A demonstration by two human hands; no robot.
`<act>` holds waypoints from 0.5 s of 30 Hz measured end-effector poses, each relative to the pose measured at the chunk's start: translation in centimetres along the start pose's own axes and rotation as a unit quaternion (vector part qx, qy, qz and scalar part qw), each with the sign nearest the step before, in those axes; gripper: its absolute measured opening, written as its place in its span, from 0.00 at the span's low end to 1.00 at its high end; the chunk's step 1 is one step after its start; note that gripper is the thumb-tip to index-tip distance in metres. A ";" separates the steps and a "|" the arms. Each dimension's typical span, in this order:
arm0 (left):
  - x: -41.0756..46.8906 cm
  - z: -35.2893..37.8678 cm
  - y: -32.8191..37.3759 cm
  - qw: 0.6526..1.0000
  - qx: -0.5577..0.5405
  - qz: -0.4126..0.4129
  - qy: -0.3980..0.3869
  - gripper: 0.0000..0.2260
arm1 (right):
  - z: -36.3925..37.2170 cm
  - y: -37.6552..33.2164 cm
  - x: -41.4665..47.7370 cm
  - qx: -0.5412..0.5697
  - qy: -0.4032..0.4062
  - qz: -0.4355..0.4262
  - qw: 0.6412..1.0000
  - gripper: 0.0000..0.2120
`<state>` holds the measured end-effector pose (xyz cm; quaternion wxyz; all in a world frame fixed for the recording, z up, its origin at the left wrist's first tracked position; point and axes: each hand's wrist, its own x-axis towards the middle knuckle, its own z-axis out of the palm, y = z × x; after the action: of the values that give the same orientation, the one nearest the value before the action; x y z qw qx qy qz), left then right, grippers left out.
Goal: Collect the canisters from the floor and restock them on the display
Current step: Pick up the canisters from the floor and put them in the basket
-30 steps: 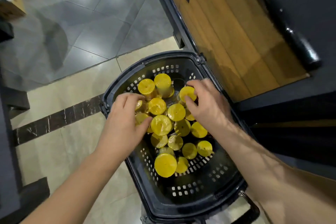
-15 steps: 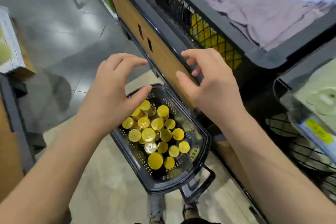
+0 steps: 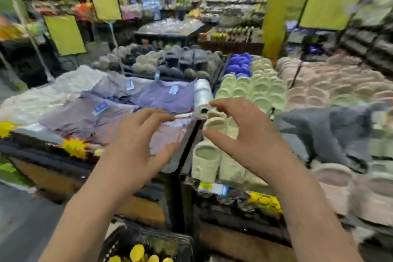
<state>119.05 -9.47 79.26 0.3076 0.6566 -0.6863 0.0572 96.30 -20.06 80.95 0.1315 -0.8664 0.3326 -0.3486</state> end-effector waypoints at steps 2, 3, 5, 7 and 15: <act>2.0 -0.2 3.4 0.997 -0.014 0.071 -0.012 0.20 | -4.8 -0.7 -2.4 -0.055 0.010 0.057 0.997 0.25; 2.7 -0.1 5.3 0.994 -0.028 0.104 -0.018 0.21 | -7.1 -1.1 -3.8 -0.085 0.013 0.085 0.993 0.25; 4.1 0.7 9.1 0.984 -0.065 0.163 -0.036 0.22 | -11.6 -1.3 -6.9 -0.142 0.026 0.131 0.981 0.25; 4.9 1.7 13.2 0.971 -0.099 0.212 -0.053 0.23 | -15.9 -1.6 -9.9 -0.185 0.038 0.175 0.966 0.24; 4.7 6.4 31.8 0.907 -0.199 0.358 -0.099 0.24 | -29.1 -1.9 -25.8 -0.337 0.080 0.322 0.881 0.23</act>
<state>87.26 -12.43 86.79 0.3214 0.2947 -0.8991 -0.0391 63.29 -1.27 89.56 -0.0902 -0.6727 0.6999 -0.2225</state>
